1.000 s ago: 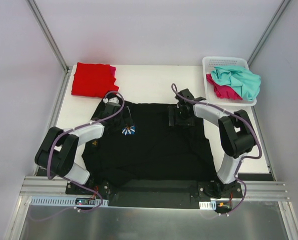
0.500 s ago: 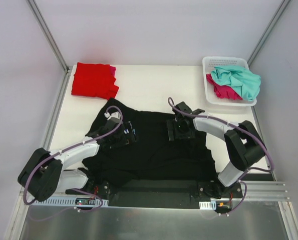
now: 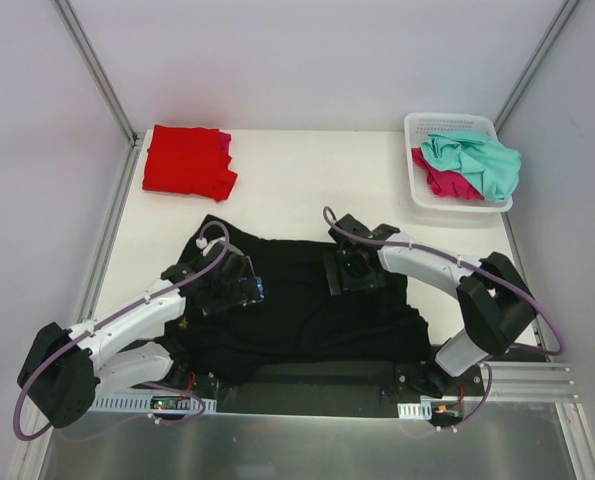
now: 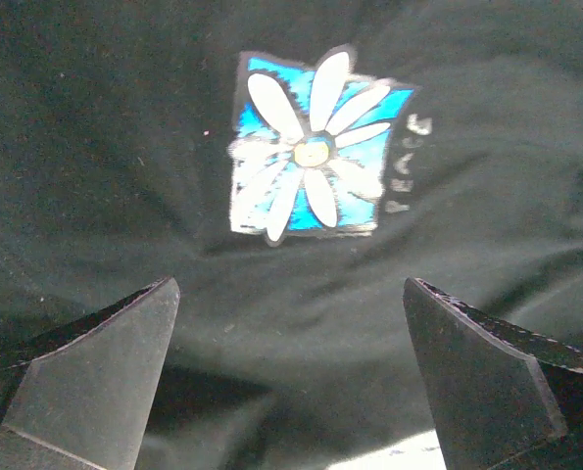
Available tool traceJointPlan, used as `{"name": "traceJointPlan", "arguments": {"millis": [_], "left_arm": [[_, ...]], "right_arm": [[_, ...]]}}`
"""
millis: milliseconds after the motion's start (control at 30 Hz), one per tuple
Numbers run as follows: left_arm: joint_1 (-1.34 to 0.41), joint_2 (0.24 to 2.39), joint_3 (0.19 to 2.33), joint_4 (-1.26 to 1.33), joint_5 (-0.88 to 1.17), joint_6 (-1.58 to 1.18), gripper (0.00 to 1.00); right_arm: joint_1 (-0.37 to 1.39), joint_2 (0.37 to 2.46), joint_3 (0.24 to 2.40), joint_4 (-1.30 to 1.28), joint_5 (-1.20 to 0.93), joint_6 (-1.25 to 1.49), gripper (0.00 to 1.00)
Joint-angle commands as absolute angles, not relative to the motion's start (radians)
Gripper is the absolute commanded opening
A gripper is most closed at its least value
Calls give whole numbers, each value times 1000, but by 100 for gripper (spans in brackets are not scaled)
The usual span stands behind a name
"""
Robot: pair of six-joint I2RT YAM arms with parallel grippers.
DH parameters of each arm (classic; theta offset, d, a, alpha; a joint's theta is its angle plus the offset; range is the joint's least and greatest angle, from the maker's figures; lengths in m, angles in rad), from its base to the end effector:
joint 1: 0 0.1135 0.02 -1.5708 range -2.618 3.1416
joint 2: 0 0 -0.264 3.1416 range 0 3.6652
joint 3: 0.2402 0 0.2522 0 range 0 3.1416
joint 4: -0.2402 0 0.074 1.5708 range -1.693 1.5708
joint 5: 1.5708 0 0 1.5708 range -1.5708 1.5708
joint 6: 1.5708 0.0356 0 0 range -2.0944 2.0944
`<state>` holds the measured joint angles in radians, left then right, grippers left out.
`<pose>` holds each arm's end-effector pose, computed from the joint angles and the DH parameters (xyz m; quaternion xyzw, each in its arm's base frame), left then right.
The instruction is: Fold and stack the t-shirts
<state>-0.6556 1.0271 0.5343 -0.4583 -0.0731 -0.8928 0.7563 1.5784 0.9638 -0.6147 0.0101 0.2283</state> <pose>0.1532 -0.1145 0.1873 -0.1237 0.9437 -0.1882 0.2422 0.2137 0.2011 0.1820 -0.2563 0.9515 0.0759 0.1521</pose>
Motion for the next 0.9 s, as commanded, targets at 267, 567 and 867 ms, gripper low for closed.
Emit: {"name": "traceJointPlan", "arguments": {"millis": [267, 567, 867], "left_arm": [[-664, 1097, 848, -681, -233, -835, 99], [-621, 1230, 755, -485, -249, -689, 99], [-512, 1459, 822, -313, -112, -626, 76]], "right_arm": [[770, 1712, 1443, -804, 140, 126, 80], [770, 1651, 1401, -807, 130, 126, 82], [769, 1497, 1226, -793, 120, 146, 82]]}}
